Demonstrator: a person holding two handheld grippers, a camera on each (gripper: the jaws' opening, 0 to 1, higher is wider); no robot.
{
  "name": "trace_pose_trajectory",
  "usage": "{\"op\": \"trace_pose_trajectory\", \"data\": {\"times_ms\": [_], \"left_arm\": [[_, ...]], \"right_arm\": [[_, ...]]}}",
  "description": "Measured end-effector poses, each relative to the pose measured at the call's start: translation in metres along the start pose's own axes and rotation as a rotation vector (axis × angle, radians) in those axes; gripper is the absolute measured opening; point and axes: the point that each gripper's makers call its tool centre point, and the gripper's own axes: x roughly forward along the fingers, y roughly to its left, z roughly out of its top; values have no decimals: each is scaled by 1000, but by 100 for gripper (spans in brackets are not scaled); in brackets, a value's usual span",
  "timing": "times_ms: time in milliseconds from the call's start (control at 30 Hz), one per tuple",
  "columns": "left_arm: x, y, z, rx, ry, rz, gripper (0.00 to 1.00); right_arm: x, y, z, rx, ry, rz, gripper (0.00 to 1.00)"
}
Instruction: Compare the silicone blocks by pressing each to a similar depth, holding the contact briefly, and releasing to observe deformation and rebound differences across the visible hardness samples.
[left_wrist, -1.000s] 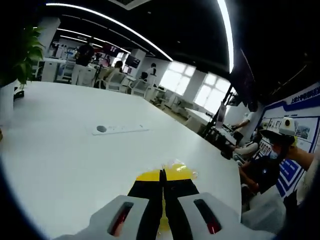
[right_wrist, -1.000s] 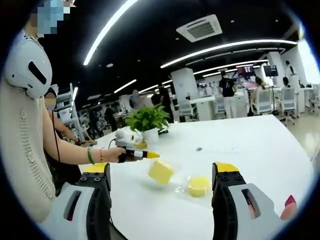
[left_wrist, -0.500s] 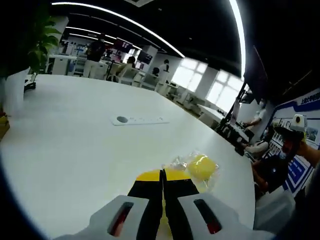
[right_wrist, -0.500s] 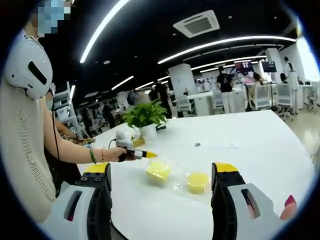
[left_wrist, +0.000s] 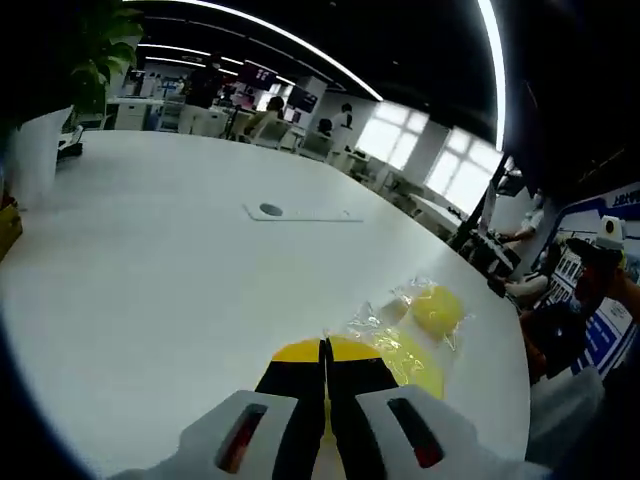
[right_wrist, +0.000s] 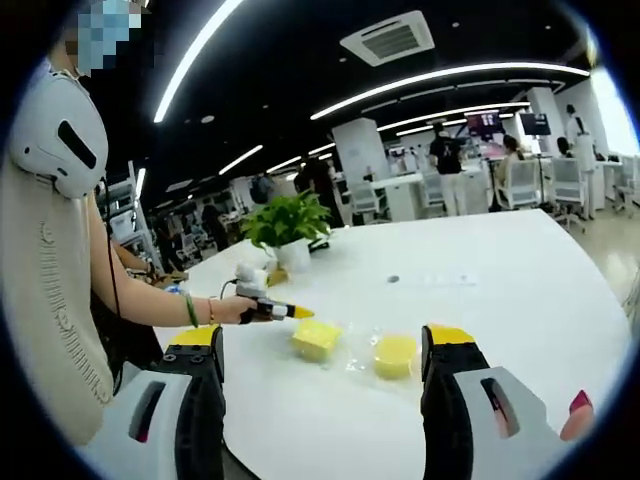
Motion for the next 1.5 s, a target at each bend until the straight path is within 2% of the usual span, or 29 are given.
{"op": "trace_pose_trajectory", "data": {"times_ms": [400,933,1100,1267,1500], "left_arm": [[4,9,-10,11,18,13,0],[5,10,-10,7,11,19,0],[5,15,-6,-5,-4,50,0],[3,16,-5,-16,-8,53,0],[-2,22,-4,-4,-13,93,14]], "right_arm": [[7,0,-4,8,16,12,74],[10,-1,-6,6,27,18,74],[10,0,-4,2,25,19,74],[10,0,-4,-3,28,20,74],[9,2,-4,-3,26,26,74]]}}
